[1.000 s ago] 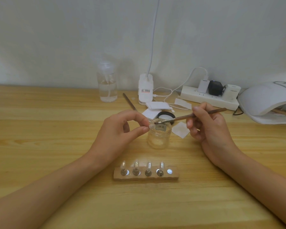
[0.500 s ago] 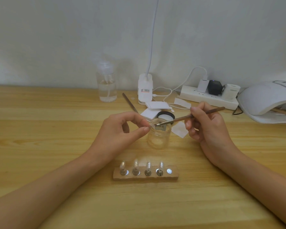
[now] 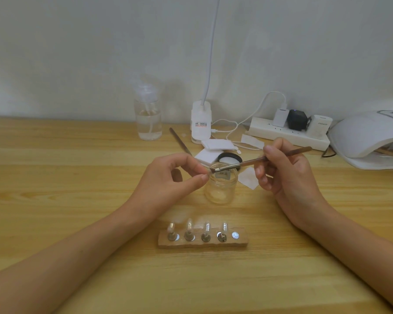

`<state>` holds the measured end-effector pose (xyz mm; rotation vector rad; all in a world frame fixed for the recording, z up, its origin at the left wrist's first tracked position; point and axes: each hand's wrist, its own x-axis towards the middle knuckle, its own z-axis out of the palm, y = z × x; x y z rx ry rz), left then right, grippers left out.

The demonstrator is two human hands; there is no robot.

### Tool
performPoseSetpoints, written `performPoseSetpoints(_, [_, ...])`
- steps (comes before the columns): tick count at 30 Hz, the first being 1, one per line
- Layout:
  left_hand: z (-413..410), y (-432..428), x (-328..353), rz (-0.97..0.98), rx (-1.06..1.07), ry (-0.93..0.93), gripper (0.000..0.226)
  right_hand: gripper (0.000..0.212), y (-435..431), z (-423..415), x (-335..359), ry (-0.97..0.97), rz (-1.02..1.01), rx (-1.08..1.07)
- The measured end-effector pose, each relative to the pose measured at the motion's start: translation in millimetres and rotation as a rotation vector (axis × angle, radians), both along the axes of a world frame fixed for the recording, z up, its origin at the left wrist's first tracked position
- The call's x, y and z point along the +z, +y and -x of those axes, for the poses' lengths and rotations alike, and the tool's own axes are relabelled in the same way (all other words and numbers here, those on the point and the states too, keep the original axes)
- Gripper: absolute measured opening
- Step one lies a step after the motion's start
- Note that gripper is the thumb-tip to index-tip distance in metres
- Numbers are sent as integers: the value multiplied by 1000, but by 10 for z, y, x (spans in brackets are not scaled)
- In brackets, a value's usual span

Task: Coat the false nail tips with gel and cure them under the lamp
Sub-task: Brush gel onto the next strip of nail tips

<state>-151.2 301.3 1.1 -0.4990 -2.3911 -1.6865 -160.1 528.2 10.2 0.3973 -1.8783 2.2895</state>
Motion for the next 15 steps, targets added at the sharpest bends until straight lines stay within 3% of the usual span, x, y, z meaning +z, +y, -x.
performPoseSetpoints(3, [-5, 1, 4, -6, 0, -9, 12, 36, 20, 14, -8, -17, 17, -47])
performPoseSetpoints(7, [-4, 8, 8, -9, 0, -16, 11, 28, 17, 8, -6, 26, -4, -5])
performPoseSetpoints(11, [-14, 9, 18, -17, -7, -18, 12, 42, 29, 20, -20, 9, -18, -63])
performPoseSetpoints(15, [-15, 12, 21, -13, 3, -15, 11, 29, 15, 3, 1, 52, -13, -3])
